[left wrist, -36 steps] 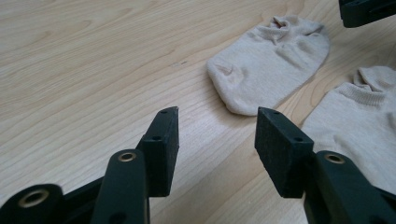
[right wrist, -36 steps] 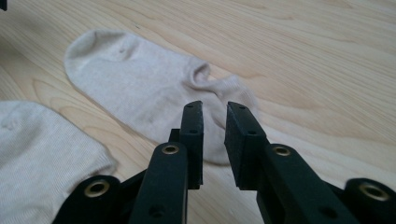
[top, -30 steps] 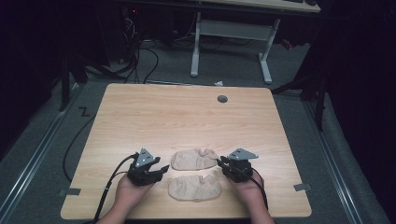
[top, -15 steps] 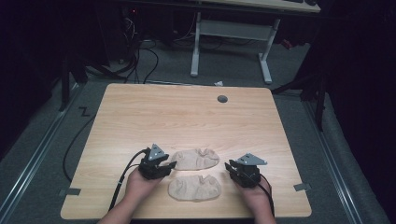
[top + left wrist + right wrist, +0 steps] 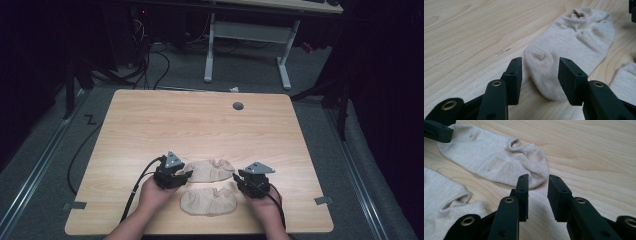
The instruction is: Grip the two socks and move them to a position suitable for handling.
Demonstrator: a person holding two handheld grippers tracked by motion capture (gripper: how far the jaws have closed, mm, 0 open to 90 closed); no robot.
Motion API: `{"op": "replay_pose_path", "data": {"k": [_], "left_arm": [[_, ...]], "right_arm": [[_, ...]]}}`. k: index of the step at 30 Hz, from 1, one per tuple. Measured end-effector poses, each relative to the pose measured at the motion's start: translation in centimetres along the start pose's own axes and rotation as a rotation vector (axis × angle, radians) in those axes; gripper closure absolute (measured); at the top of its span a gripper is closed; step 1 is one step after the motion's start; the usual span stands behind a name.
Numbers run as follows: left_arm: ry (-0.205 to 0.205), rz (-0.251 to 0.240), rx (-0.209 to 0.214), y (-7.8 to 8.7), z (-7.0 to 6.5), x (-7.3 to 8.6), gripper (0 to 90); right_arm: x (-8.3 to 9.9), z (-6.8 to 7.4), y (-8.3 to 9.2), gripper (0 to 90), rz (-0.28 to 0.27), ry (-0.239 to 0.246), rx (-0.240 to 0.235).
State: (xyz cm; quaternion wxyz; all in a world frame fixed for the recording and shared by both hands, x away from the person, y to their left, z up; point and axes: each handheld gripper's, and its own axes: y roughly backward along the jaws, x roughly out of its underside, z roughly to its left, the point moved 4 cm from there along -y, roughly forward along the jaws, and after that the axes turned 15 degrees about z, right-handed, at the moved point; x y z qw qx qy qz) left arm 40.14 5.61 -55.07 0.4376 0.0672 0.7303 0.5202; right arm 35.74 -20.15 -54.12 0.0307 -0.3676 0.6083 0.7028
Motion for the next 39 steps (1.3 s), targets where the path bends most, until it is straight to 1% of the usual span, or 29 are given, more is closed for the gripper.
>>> {"op": "replay_pose_path", "data": {"k": [2, 6, 9, 13, 15, 18, 20, 22, 23, 24, 25, 26, 27, 28, 29, 31, 32, 33, 34, 36, 38, 39], "left_arm": [[0.002, 0.003, -0.001, -0.1, 0.1, 0.0, 54.6], [0.008, 0.004, -0.003, 0.1, 0.3, 0.1, 54.7], [0.016, -0.005, 0.008, 0.4, 0.2, 0.2, 54.9], [0.030, -0.015, 0.022, 0.9, 0.2, 0.4, 56.8], [0.019, -0.009, 0.007, 0.9, 0.3, 0.5, 57.3], [0.031, -0.010, 0.003, 0.8, 0.5, 0.8, 58.1], [0.048, -0.004, 0.013, 0.5, 0.7, 0.8, 58.5], [0.054, 0.004, 0.017, 0.3, 0.9, 0.7, 60.4], [0.054, 0.004, 0.017, 0.3, 0.9, 0.7, 60.7], [0.053, 0.015, 0.014, 0.1, 1.0, 0.8, 62.6], [0.062, 0.026, 0.020, 0.0, 1.0, 0.8, 63.9], [0.064, 0.025, 0.018, -0.1, 1.1, 0.8, 65.3], [0.064, 0.025, 0.018, -0.1, 1.1, 0.8, 68.0], [0.059, 0.023, 0.009, -0.1, 1.0, 0.8, 71.5], [0.057, 0.023, 0.011, -0.2, 1.0, 0.8, 73.2], [0.053, 0.023, 0.013, -0.2, 0.9, 0.8, 78.3], [0.052, 0.021, 0.022, -0.2, 0.9, 0.9, 80.6], [0.052, 0.021, 0.022, -0.2, 0.9, 0.9, 82.3], [0.048, 0.017, 0.020, -0.1, 0.8, 0.9, 84.6], [0.046, 0.010, 0.012, -0.1, 0.7, 1.0, 86.1], [0.041, 0.008, 0.006, -0.1, 0.6, 1.0, 86.3], [0.033, 0.005, 0.005, 0.0, 0.5, 1.0, 86.4]], "right_arm": [[-0.1, 0.0, -0.1, 70.1, 0.000, 0.004, 0.001], [-0.6, -0.2, -0.4, 69.0, -0.004, -0.007, 0.007], [-0.9, -0.3, -0.6, 69.7, 0.006, -0.011, 0.027], [-1.4, -0.5, -0.8, 71.3, 0.006, -0.023, 0.027], [-1.7, -0.6, -0.9, 72.0, 0.003, -0.029, 0.023], [-2.0, -0.8, -1.1, 70.8, -0.001, -0.030, 0.014], [-2.3, -0.9, -1.4, 70.1, 0.002, -0.038, -0.009], [-2.7, -0.7, -2.3, 69.0, 0.033, -0.046, -0.045], [-2.7, -0.7, -2.3, 69.0, 0.033, -0.046, -0.045], [-2.8, -0.6, -2.9, 67.7, 0.049, -0.041, -0.047], [-2.8, -0.6, -3.1, 66.9, 0.057, -0.038, -0.049], [-2.7, -0.6, -3.3, 65.8, 0.066, -0.038, -0.053], [-2.7, -0.6, -3.3, 65.8, 0.066, -0.038, -0.053], [-2.6, -0.6, -3.3, 65.7, 0.060, -0.036, -0.052], [-2.6, -0.7, -3.4, 66.0, 0.058, -0.029, -0.047], [-2.5, -0.6, -3.3, 67.5, 0.058, -0.030, -0.044], [-2.5, -0.4, -3.3, 72.0, 0.054, -0.020, -0.044], [-2.5, -0.4, -3.4, 73.8, 0.053, -0.018, -0.044], [-2.5, -0.3, -3.4, 77.8, 0.054, -0.018, -0.051], [-2.5, -0.2, -3.4, 82.1, 0.055, -0.006, -0.059], [-2.5, -0.1, -3.4, 82.7, 0.055, 0.002, -0.051], [-2.6, 0.0, -3.3, 83.1, 0.054, 0.015, -0.039]]}}
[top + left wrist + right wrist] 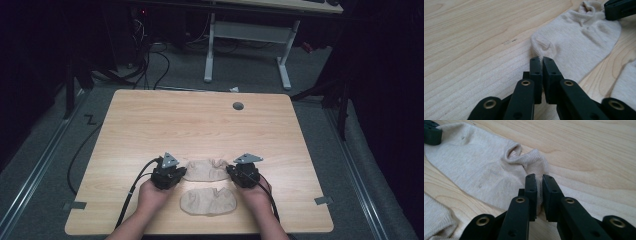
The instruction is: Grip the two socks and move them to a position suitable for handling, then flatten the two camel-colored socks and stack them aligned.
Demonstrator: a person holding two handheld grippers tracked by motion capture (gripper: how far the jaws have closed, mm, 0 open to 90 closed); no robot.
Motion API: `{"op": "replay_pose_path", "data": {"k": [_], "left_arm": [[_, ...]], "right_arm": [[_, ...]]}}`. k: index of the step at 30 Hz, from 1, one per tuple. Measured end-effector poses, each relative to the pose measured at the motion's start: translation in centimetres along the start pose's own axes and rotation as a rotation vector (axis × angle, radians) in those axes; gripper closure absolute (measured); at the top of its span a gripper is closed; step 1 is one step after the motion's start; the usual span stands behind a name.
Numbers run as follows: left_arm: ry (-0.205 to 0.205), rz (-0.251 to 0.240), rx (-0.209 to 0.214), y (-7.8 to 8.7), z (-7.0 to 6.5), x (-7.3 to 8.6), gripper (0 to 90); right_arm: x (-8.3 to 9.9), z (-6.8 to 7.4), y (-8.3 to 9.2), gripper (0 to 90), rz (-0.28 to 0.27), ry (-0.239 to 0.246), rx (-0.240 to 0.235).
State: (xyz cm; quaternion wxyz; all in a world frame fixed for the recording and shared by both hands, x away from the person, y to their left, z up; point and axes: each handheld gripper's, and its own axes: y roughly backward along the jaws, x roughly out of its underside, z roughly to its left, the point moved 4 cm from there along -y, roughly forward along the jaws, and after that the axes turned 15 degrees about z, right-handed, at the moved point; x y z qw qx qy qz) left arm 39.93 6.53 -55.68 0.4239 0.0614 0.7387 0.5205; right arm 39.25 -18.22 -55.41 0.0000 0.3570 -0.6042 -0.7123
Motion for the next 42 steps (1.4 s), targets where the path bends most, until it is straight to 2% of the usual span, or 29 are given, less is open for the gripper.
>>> {"op": "replay_pose_path", "data": {"k": [3, 4, 7, 11, 16, 23, 32, 37, 42], "left_arm": [[0.005, -0.023, -0.001, 0.5, 0.1, -0.1, 86.4], [0.020, -0.052, 0.013, 1.1, 0.0, -0.3, 86.4], [0.011, -0.076, 0.002, 1.7, -0.3, -0.4, 86.4], [0.005, -0.087, -0.007, 2.1, -0.4, -0.5, 86.5], [0.005, -0.095, 0.004, 2.4, -0.5, -0.5, 86.4], [0.001, -0.095, 0.006, 2.5, -0.7, -0.4, 86.6], [-0.007, -0.102, -0.006, 3.0, -0.6, -0.4, 86.6], [-0.020, -0.104, -0.005, 3.2, -0.9, -0.4, 86.6], [-0.022, -0.110, -0.006, 3.2, -1.2, -0.6, 86.5]], "right_arm": [[-0.3, 0.3, 0.6, 83.5, -0.037, 0.020, 0.017], [-0.4, 0.4, 0.9, 83.6, -0.054, 0.021, 0.021], [-0.6, 0.6, 1.7, 83.7, -0.088, 0.025, 0.025], [-0.6, 0.8, 2.1, 83.7, -0.105, 0.033, 0.034], [-0.7, 1.2, 2.7, 83.6, -0.130, 0.051, 0.051], [-0.6, 1.6, 3.0, 83.6, -0.133, 0.067, 0.054], [-0.5, 1.6, 3.7, 83.6, -0.155, 0.069, 0.068], [-0.2, 1.5, 4.0, 83.6, -0.157, 0.054, 0.070], [0.0, 1.6, 4.2, 83.6, -0.160, 0.061, 0.077]]}}
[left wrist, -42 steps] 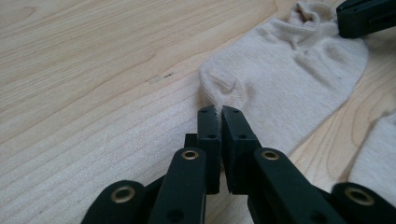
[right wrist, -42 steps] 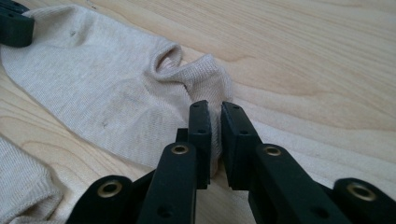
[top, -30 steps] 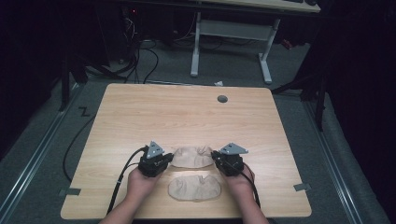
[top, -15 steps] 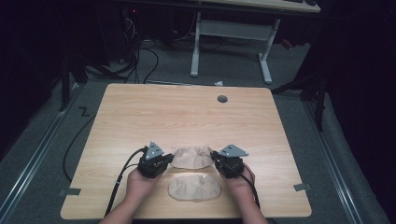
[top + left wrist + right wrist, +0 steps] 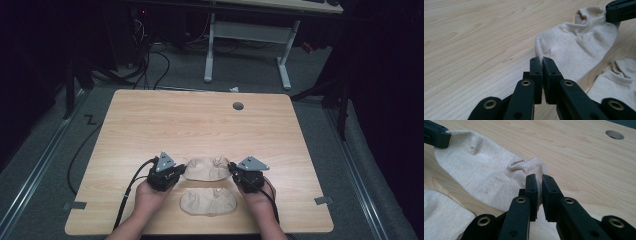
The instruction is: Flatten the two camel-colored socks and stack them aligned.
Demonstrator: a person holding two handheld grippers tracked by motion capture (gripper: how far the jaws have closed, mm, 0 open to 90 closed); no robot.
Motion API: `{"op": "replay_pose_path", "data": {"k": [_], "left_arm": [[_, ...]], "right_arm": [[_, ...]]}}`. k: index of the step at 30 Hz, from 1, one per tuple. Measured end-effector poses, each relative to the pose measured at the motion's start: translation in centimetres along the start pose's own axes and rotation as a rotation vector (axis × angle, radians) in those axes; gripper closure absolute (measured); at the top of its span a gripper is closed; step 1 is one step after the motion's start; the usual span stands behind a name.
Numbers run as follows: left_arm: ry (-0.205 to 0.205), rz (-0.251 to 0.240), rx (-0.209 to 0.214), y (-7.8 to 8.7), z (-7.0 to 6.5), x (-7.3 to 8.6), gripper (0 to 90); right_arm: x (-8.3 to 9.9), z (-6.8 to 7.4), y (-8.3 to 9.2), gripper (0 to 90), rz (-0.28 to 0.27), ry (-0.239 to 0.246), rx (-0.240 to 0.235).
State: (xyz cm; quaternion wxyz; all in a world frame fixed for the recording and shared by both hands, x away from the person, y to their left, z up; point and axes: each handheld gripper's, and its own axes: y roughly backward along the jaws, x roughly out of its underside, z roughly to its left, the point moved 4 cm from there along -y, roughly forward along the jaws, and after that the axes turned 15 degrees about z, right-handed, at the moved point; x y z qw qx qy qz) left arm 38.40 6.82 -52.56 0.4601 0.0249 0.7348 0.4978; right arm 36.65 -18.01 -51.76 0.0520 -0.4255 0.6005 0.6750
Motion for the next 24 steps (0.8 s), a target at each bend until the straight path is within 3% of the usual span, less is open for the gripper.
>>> {"op": "replay_pose_path", "data": {"k": [10, 16, 20, 24], "left_arm": [[-0.003, -0.003, -0.002, 0.1, -1.2, 0.3, 86.7], [0.002, -0.016, 0.005, 0.8, -1.8, 0.3, 87.0], [-0.013, -0.002, -0.013, 1.6, -2.2, 0.2, 87.1], [0.012, -0.010, -0.010, 2.8, -2.3, 0.3, 87.2]], "right_arm": [[0.4, -0.1, 1.0, 83.6, -0.021, 0.009, -0.003], [0.7, -0.2, 1.9, 83.6, -0.041, 0.015, -0.014], [0.8, 0.1, 2.4, 83.6, -0.051, 0.021, -0.025], [0.9, 0.6, 3.1, 83.7, -0.066, 0.029, -0.049]]}}
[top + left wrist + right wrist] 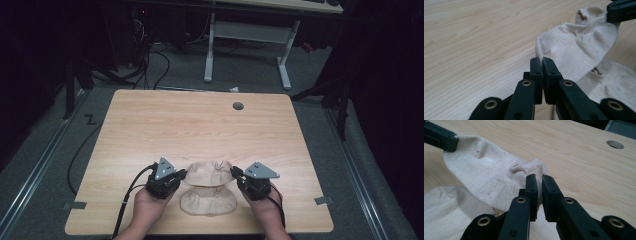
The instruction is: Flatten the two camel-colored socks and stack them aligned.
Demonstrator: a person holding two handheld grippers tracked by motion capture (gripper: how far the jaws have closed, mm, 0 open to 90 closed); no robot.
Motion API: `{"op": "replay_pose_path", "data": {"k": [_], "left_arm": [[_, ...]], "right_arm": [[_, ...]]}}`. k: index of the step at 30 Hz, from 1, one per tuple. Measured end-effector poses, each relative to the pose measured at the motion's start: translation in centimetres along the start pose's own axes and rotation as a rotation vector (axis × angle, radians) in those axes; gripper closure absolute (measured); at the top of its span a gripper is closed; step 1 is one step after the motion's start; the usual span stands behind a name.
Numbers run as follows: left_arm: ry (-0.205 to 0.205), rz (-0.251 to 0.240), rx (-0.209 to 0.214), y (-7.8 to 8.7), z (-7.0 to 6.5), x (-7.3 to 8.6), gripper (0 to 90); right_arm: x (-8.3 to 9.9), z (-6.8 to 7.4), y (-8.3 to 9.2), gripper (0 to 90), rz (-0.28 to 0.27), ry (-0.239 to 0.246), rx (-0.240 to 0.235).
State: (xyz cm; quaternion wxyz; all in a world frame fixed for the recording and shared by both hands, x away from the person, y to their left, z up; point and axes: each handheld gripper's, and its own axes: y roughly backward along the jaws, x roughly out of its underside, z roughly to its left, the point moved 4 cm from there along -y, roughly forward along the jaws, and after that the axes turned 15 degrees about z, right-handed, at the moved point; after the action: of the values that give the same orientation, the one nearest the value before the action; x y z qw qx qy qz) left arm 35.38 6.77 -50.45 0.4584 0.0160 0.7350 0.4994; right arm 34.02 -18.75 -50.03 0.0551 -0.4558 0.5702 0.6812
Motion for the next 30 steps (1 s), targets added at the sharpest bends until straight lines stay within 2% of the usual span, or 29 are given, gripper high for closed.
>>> {"op": "replay_pose_path", "data": {"k": [3, 8, 9, 10, 11, 14, 15, 16, 18, 23, 26, 27, 29, 30], "left_arm": [[-0.002, 0.009, -0.003, 1.1, -0.3, 0.5, 87.3], [-0.009, 0.033, 0.019, 1.5, -1.3, 2.0, 87.3], [-0.010, 0.051, 0.041, 1.4, -1.7, 2.9, 87.3], [-0.010, 0.051, 0.041, 1.4, -1.7, 2.9, 87.3], [-0.021, 0.064, 0.060, 1.2, -2.0, 3.6, 87.3], [-0.033, 0.068, 0.080, 1.0, -2.3, 4.1, 87.3], [-0.029, 0.074, 0.112, 0.8, -2.6, 4.4, 87.3], [-0.039, 0.080, 0.116, 0.8, -2.8, 4.6, 87.3], [-0.066, 0.087, 0.108, 0.9, -3.2, 4.7, 87.3], [-0.050, 0.091, 0.097, 1.3, -3.0, 5.1, 87.2], [-0.052, 0.086, 0.094, 1.6, -3.1, 5.1, 87.2], [-0.070, 0.104, 0.080, 1.4, -3.2, 5.2, 87.2], [-0.064, 0.116, 0.081, 1.2, -3.1, 5.4, 87.1], [-0.055, 0.136, 0.080, 0.8, -3.0, 5.5, 86.9]], "right_arm": [[0.3, 0.8, 0.4, 83.8, 0.006, 0.033, -0.019], [1.0, 1.5, 1.3, 84.0, 0.002, 0.064, -0.022], [1.4, 1.9, 1.7, 84.0, 0.007, 0.075, -0.026], [1.4, 1.9, 1.7, 84.0, 0.007, 0.075, -0.026], [1.9, 2.4, 1.9, 83.9, 0.019, 0.083, -0.028], [2.4, 2.7, 2.1, 84.0, 0.030, 0.093, -0.026], [3.0, 3.0, 2.3, 83.9, 0.044, 0.090, -0.021], [3.3, 3.1, 2.4, 83.9, 0.056, 0.086, -0.021], [4.0, 3.3, 2.5, 83.9, 0.076, 0.088, -0.014], [4.9, 3.7, 1.9, 83.8, 0.119, 0.089, -0.027], [4.9, 3.9, 1.9, 83.7, 0.123, 0.098, -0.028], [4.9, 4.0, 1.8, 83.6, 0.127, 0.099, -0.030], [5.0, 4.0, 1.7, 83.5, 0.136, 0.101, -0.028], [5.2, 4.0, 1.2, 82.9, 0.166, 0.108, -0.026]]}}
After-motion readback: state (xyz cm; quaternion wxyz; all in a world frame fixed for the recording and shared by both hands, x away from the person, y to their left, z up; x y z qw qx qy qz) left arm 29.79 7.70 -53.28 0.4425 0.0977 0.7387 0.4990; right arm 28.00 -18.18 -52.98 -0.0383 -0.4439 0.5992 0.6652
